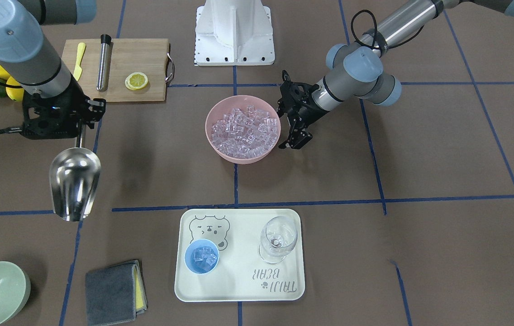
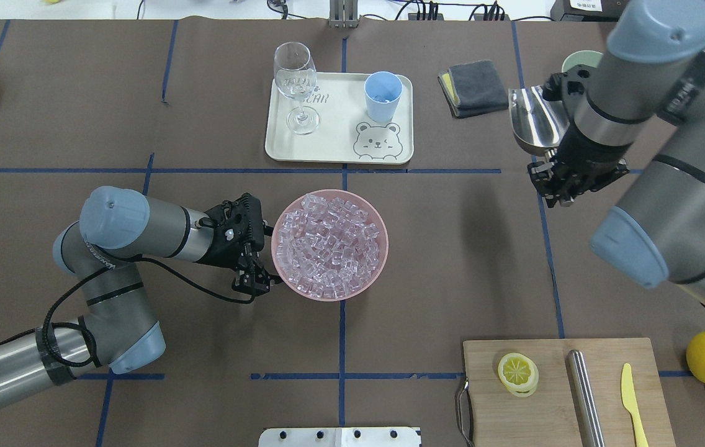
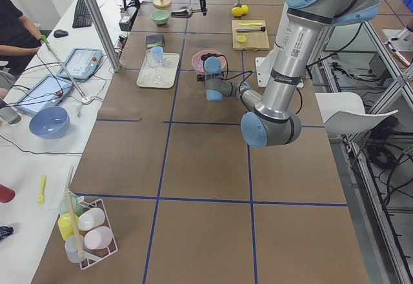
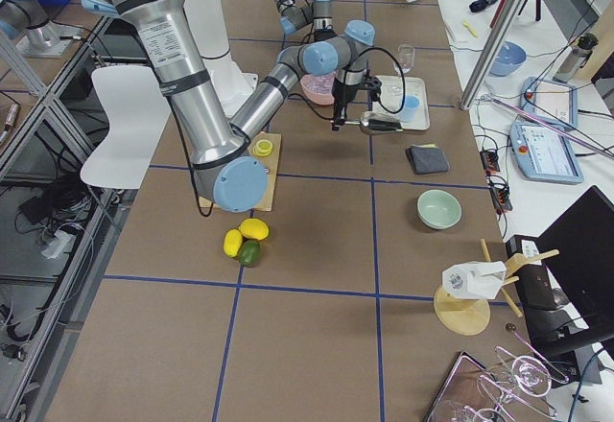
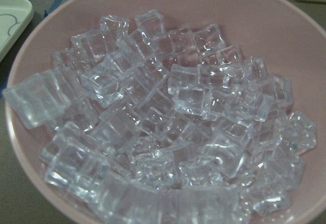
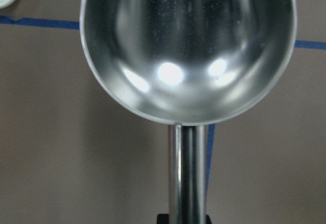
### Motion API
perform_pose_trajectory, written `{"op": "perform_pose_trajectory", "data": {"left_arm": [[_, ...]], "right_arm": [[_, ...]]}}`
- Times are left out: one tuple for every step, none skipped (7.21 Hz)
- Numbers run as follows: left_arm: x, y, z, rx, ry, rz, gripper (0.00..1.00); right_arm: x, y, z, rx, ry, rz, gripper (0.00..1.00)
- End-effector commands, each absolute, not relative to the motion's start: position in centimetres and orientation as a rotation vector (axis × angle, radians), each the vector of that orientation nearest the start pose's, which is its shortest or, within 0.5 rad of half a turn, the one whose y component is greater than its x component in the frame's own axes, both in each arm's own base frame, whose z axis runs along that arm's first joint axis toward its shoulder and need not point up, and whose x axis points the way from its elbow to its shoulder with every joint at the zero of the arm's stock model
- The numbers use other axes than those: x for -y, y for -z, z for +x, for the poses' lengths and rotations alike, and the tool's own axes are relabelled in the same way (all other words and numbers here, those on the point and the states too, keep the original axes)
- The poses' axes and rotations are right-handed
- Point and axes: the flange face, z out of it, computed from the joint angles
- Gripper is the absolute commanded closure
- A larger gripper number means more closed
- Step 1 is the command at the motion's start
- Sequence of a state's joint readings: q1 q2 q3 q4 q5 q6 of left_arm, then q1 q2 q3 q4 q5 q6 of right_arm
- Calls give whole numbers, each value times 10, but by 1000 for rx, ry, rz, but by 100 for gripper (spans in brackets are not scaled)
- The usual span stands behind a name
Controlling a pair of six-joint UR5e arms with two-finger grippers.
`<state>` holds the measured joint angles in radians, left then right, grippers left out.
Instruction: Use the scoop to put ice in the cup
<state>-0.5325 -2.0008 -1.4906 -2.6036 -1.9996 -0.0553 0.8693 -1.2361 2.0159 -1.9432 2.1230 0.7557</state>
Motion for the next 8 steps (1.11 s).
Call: {"op": "perform_pose_trajectory", "data": {"left_arm": [[430, -338, 499, -1047, -1065, 1038, 0], [440, -356, 478, -1014, -1042, 1017, 0], [451, -373, 452, -980, -1011, 1007, 0], [458, -386, 430, -954, -984, 1004, 0], [466, -401, 411, -924, -956, 993, 0], [478, -418, 385, -883, -915, 987, 0], [487, -442, 350, -840, -882, 973, 0], [494, -461, 324, -805, -838, 952, 0]], "right_arm": [[434, -402, -256, 658, -24, -38, 100], [425, -422, -248, 673, -18, -24, 100], [422, -438, -249, 670, -15, -33, 100], [418, -448, -259, 656, -1, -56, 100], [410, -454, -274, 649, 24, -80, 100], [404, -461, -279, 639, 41, -93, 100], [404, -468, -280, 628, 45, -99, 100], [405, -472, -282, 635, 46, -91, 100]]}}
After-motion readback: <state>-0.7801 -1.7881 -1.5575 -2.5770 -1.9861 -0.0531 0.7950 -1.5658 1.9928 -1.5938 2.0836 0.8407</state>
